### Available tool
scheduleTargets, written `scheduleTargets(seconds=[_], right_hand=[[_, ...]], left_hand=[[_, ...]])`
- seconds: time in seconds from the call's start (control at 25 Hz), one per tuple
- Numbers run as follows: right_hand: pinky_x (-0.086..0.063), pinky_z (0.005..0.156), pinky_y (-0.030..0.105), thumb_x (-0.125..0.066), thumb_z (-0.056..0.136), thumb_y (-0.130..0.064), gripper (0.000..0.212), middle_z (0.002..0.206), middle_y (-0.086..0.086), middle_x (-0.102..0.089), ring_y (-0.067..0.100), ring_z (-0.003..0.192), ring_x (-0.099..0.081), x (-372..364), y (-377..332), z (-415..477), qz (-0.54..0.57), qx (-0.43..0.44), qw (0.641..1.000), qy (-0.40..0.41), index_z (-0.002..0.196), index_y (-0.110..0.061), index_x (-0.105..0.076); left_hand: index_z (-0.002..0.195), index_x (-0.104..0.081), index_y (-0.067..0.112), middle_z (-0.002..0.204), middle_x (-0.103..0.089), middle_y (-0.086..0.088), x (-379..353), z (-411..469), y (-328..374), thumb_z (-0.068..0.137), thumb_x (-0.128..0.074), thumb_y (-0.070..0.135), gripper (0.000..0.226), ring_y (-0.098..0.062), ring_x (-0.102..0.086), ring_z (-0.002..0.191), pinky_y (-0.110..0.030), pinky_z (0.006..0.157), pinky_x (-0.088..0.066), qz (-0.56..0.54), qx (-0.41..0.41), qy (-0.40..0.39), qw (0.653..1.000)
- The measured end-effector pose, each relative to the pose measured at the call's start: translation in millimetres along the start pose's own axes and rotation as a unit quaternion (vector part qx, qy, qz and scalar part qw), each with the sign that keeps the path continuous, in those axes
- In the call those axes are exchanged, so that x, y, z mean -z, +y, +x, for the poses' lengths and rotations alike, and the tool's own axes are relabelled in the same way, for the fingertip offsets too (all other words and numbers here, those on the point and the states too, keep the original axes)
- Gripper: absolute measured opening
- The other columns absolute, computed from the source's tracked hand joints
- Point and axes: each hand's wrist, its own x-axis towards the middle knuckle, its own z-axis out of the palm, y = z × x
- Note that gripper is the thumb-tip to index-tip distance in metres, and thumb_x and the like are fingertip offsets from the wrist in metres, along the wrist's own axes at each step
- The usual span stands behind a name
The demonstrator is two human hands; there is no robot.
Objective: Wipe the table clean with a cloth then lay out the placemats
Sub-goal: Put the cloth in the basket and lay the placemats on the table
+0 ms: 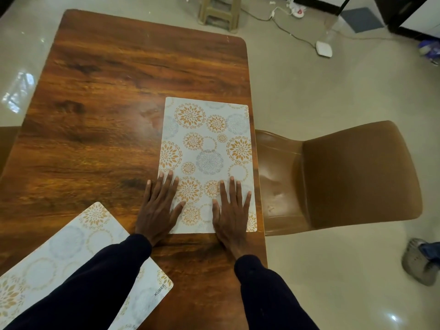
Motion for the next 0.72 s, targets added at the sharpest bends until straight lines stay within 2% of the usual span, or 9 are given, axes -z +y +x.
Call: scheduleTargets(seconds=[0.16, 0.56, 0.72], right_hand=[[-0.004, 0.13, 0.061, -0.026, 0.112, -0.048, 0.062, 0.178, 0.006, -0.004, 0.025, 0.164, 0.001, 1, 2, 6, -0.006, 0.008, 1.0, -0.005, 0.169, -0.023, -0.022], [-0.003, 0.13, 0.061, -0.028, 0.111, -0.046, 0.061, 0.177, 0.006, -0.008, 0.025, 0.164, -0.002, 4, 6, -10, 0.004, -0.005, 1.0, 0.006, 0.168, -0.023, -0.024], [0.003, 0.131, 0.058, -0.026, 0.111, -0.046, 0.062, 0.178, 0.005, -0.006, 0.024, 0.164, 0.0, 6, 5, -12, 0.0, -0.008, 1.0, -0.001, 0.168, -0.024, -0.022]], left_hand=[[0.164, -0.033, 0.004, 0.174, -0.024, -0.015, -3, -6, -1, 0.108, -0.036, 0.058, 0.077, -0.036, -0.022, 0.162, -0.066, 0.126, -0.025, -0.008, -0.023, 0.003, 1.0], [0.166, -0.03, 0.01, 0.176, -0.02, -0.011, 1, -27, 11, 0.106, -0.036, 0.064, 0.081, -0.032, -0.017, 0.164, -0.065, 0.128, -0.021, -0.009, -0.017, -0.02, 1.0], [0.166, -0.03, 0.01, 0.176, -0.02, -0.011, 2, -30, 14, 0.105, -0.038, 0.063, 0.082, -0.033, -0.016, 0.164, -0.064, 0.129, -0.019, 0.0, -0.018, -0.019, 1.0]])
